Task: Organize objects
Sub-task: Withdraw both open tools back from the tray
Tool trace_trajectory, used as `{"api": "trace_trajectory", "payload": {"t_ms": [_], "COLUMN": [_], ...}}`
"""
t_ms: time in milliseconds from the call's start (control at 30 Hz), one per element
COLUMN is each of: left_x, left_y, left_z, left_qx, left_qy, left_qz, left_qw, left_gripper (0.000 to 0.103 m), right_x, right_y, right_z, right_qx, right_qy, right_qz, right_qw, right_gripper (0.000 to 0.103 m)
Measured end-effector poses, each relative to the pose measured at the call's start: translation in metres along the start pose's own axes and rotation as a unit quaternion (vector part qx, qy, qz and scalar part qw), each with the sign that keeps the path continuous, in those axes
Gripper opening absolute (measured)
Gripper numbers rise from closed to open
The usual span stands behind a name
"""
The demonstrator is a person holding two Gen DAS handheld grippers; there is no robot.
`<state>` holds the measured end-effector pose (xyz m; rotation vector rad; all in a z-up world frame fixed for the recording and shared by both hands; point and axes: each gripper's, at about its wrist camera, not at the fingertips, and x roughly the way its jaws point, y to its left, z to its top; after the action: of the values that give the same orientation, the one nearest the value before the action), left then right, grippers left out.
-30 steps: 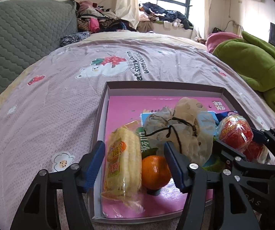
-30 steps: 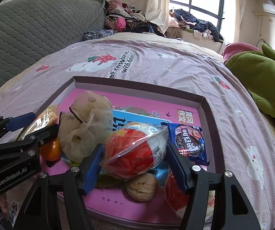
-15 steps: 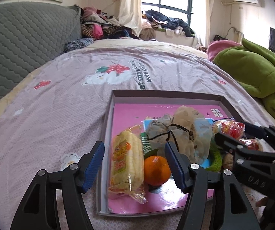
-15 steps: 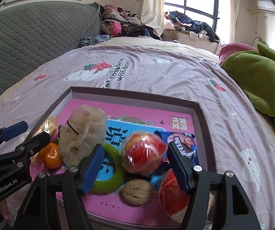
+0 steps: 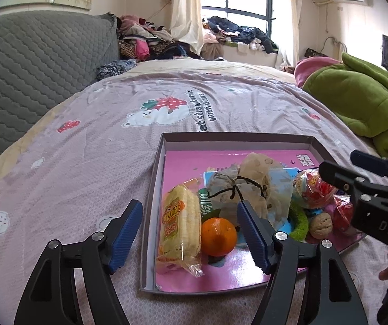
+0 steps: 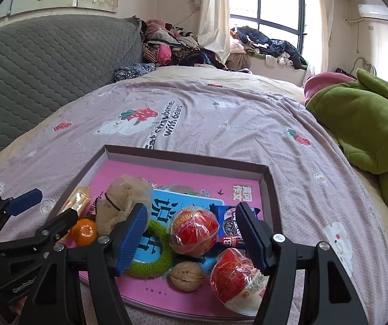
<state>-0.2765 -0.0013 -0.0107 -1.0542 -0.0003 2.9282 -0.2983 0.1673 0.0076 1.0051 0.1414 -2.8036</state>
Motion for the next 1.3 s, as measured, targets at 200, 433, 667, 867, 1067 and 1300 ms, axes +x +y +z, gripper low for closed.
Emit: {"api": "trace_trajectory", "payload": {"t_ms": [200, 433, 667, 867, 1067, 1300], "left_x": [-0.017, -0.039, -0.067, -0.095, -0.121, -0.145], "left_y": [0.000, 0.001, -0.008, -0.013, -0.015, -0.013], "left_z": [0.004, 0.013, 0.022, 0.029, 0.033, 0.029], "left_qx": [0.003, -0.002, 0.008, 0.011, 0.011, -0.001], "left_qy": [-0.006, -0.013, -0.021, -0.030, -0.039, -0.036], "left_qz": [0.020, 0.026, 0.029, 0.032, 0.033, 0.030], "left_qw": [0.9998, 0.9996, 0.9993, 0.9990, 0.9986, 0.9989], "left_gripper": [0.074, 0.074, 0.075, 0.075, 0.075, 0.075], "right_x": [-0.014, -0.032, -0.057, -0.082, -0.109, -0.136], "right_y": [0.002, 0.002, 0.000, -0.004, -0.007, -0.006], "right_z": [0.003, 0.004, 0.007, 0.009, 0.012, 0.009], "right_qx": [0.002, 0.005, 0.011, 0.017, 0.024, 0.024], "right_qy": [-0.006, -0.012, -0.020, -0.033, -0.047, -0.056], "right_qz": [0.004, 0.006, 0.009, 0.011, 0.008, 0.007], "right_qw": [1.000, 1.000, 1.000, 0.999, 0.999, 0.998], "right_gripper": [0.067, 0.067, 0.067, 0.067, 0.067, 0.067]}}
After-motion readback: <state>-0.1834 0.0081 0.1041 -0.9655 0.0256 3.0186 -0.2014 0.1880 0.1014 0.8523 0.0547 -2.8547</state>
